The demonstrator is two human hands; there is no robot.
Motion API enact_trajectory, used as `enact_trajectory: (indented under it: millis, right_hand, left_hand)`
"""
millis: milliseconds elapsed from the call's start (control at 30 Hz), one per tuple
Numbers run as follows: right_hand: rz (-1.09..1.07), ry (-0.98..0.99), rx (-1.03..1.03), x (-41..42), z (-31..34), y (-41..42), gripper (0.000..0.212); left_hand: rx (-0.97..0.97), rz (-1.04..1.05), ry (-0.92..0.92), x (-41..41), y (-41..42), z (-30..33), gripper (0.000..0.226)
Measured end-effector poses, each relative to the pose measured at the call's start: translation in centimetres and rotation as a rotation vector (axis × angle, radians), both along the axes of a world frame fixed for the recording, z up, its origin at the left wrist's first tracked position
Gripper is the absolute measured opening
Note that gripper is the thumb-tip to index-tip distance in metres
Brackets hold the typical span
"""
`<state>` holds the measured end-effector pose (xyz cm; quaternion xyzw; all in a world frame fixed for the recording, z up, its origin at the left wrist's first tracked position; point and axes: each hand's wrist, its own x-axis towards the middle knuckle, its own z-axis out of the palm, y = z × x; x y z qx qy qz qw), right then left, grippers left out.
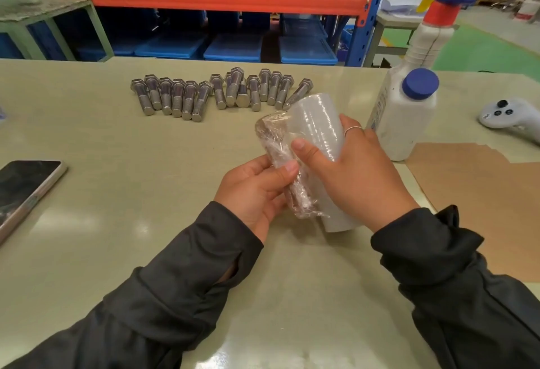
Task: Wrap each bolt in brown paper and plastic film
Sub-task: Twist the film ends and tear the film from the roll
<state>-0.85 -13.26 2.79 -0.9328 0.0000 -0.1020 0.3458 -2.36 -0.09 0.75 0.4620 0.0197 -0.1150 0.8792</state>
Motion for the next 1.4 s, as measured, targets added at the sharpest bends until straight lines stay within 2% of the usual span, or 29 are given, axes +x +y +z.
enact_trajectory:
  millis: [133, 300, 433, 600, 767, 833, 933, 1033, 1233, 1400]
  right_hand:
    - [0.005, 0.031, -0.028, 0.2, -0.1, -0.5, 0.072]
    - [-0.036, -0.036, -0.042, 0.0, 0.1, -0.1, 0.066]
    - [-0.086, -0.098, -0.089, -0.1, 0.0, 0.4, 0.071]
    - [-0.109, -0.148, -0.103, -0.2, -0.4, 0.5, 0.08]
    - [-0.065, -0.031, 0.1, 0.3, 0.2, -0.3, 0.093]
    - [-0.034, 0.023, 0.167, 0.3, 0.6, -0.6, 0.099]
    - [0.069, 0.073, 0.252, -0.1, 1.0, -0.7, 0.077]
    - [0.08, 0.053, 0.371, -0.4, 1.1, -0.7, 0.058]
    - [0.121, 0.171, 0.469, -0.2, 1.0, -0.4, 0.071]
    - [0.252, 0.263, 0.557, -0.2, 1.2, -1.2, 0.051]
  left_hand:
    - [0.001, -0.032, -0.02, -0.3, -0.2, 0.2, 0.033]
    - [-0.019, -0.077, -0.09, -0.7, -0.2, 0.7, 0.029]
    - [-0.021, -0.106, -0.138, -0.9, -0.1, 1.1, 0.03]
    - [-0.031, -0.118, -0.11, -0.8, -0.1, 1.0, 0.031]
    - [-0.076, -0.099, -0.003, -0.4, -0.2, 1.1, 0.026]
    - [-0.074, -0.048, -0.015, -0.4, -0.6, 1.1, 0.021]
    - [-0.014, 0.022, -0.069, -0.3, -0.8, 0.9, 0.031]
    - [0.006, 0.039, -0.076, 0.0, -0.2, 0.5, 0.041]
    - [0.024, 0.051, -0.016, -0.2, 0.2, 0.5, 0.03]
    - [0.059, 0.059, 0.009, -0.1, 0.4, 0.7, 0.025]
